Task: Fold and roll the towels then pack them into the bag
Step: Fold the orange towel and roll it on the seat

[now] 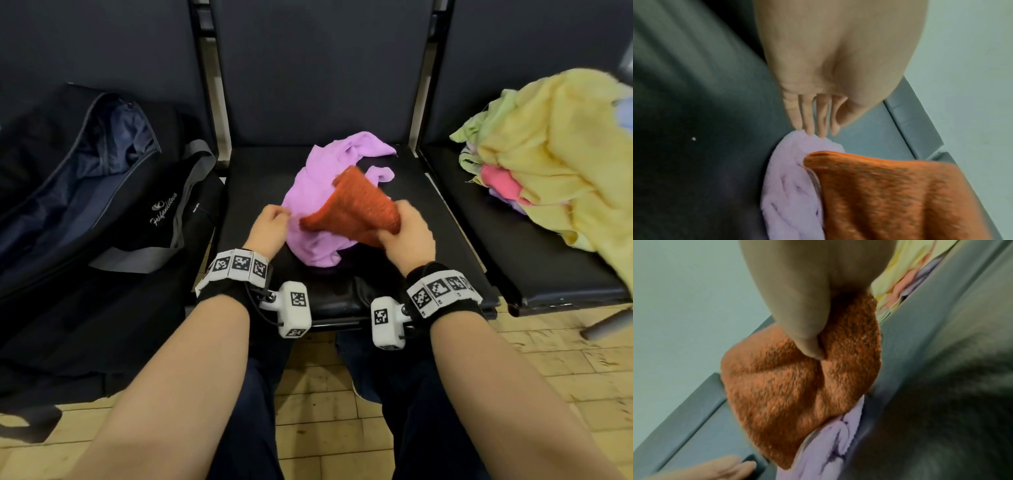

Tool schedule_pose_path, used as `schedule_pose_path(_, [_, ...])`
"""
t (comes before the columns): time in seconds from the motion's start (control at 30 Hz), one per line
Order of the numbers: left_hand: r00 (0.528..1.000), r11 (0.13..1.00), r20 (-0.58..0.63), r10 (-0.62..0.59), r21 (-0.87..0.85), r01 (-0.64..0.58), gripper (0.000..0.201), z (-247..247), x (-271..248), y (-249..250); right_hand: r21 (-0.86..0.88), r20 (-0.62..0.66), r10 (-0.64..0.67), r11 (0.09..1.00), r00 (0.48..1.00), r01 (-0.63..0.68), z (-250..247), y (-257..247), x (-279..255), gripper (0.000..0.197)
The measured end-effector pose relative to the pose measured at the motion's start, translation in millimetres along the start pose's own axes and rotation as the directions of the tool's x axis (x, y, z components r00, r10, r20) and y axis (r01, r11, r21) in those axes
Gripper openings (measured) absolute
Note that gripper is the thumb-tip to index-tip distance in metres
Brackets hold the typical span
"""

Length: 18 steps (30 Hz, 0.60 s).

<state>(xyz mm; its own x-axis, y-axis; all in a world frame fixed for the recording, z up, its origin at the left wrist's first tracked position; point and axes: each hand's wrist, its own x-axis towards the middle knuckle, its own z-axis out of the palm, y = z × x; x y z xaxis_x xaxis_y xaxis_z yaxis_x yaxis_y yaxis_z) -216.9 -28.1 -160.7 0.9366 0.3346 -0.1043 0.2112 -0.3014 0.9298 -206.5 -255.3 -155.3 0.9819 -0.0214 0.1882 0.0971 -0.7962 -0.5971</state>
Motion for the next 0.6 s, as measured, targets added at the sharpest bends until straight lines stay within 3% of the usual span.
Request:
schedule_pose_path(0.1, [0.974, 0.986, 0.211, 0.081, 0.125, -0.109, 0.027, 16, 0, 2, 0.097, -0.191, 0.118, 0.99, 0.974, -0.101, -14, 7, 2, 0.04])
schedule_pose_path(0.2, [0.839, 0.912, 0.543, 0.02, 0.334, -0.238, 0.029, 40, -4, 9, 0.098, -0.241, 0.15, 0.987, 0.959, -0.13, -22, 14, 0, 0.039])
schedule_pose_path(0.27, [0.775, 0.797, 0.62, -0.125, 0.528, -0.293, 0.033, 51, 0, 3, 0.081, -0.222, 0.141, 0.989, 0.965, -0.125, -22, 16, -1, 0.036])
schedule_pose_path(0.3, [0.792, 0.741, 0.585, -0.177, 0.608, -0.284, 0.039, 54, 5, -3, 0.064, -0.207, 0.127, 0.991, 0.97, -0.116, -22, 17, -1, 0.036])
schedule_pose_path(0.33, [0.84, 0.692, 0.506, -0.196, 0.678, -0.247, 0.046, 54, 9, -9, 0.041, -0.184, 0.109, 0.994, 0.977, -0.103, -21, 18, -2, 0.036])
schedule_pose_path(0.4, [0.973, 0.678, 0.19, -0.135, 0.734, -0.049, 0.055, 45, 15, -12, -0.002, -0.127, 0.063, 0.998, 0.99, -0.064, -18, 18, -2, 0.039])
schedule_pose_path(0.47, [0.992, 0.8, -0.069, -0.106, 0.587, 0.126, 0.054, 35, 19, -8, -0.022, -0.061, 0.002, 1.0, 0.998, -0.004, -16, 17, -2, 0.041])
schedule_pose_path(0.53, [0.988, 0.914, -0.149, -0.046, 0.394, 0.102, 0.043, 30, 24, -3, -0.017, 0.021, -0.058, 0.998, 0.998, 0.058, -14, 14, -3, 0.041])
schedule_pose_path(0.6, [0.981, 0.973, -0.189, 0.046, 0.232, -0.001, 0.027, 26, 25, 0, -0.025, 0.127, -0.113, 0.993, 0.985, 0.117, -10, 11, -4, 0.043])
